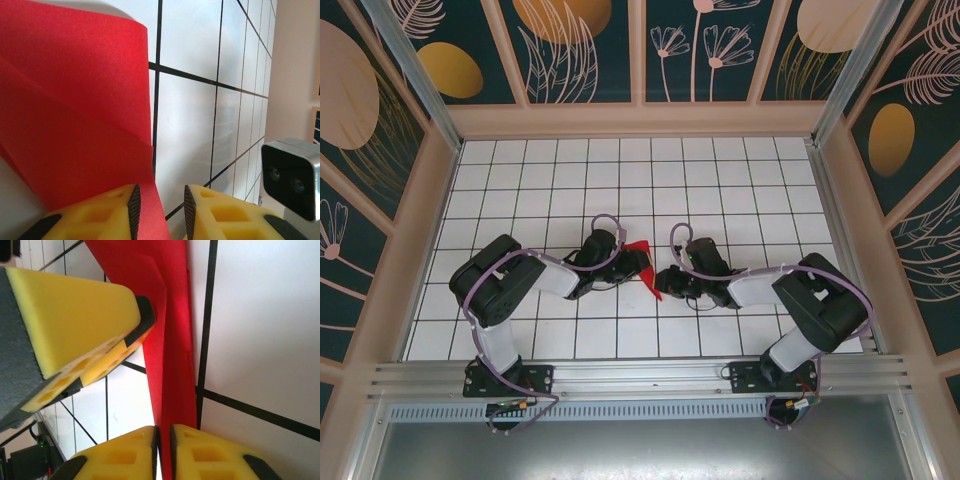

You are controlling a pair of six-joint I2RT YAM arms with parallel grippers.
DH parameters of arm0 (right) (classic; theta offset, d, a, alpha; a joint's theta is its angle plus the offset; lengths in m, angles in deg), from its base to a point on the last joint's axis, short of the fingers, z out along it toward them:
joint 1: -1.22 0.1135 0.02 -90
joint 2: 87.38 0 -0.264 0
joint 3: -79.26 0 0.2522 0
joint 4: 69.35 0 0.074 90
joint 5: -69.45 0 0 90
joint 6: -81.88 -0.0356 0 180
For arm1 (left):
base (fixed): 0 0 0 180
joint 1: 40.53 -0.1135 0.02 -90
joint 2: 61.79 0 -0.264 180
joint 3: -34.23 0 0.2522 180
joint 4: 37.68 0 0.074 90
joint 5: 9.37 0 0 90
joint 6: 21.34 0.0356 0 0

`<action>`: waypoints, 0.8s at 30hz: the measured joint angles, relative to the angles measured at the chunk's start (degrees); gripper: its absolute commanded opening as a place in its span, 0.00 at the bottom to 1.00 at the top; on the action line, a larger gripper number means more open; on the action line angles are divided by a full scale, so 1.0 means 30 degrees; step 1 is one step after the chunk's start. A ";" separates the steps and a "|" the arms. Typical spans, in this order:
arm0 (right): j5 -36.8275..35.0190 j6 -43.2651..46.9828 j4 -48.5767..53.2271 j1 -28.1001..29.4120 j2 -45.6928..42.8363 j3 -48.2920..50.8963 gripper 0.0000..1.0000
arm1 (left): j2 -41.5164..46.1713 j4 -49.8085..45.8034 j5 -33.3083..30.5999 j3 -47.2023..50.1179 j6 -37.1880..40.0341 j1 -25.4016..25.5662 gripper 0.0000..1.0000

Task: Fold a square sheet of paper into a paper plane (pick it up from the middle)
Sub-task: Fold the wing for the fifth time at the center of the table.

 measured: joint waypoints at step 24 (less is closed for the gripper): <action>-0.0605 0.1304 0.0933 0.0976 -0.0255 0.0109 0.09 | 0.0066 -0.1056 -0.0007 -0.0430 0.0015 0.0000 0.32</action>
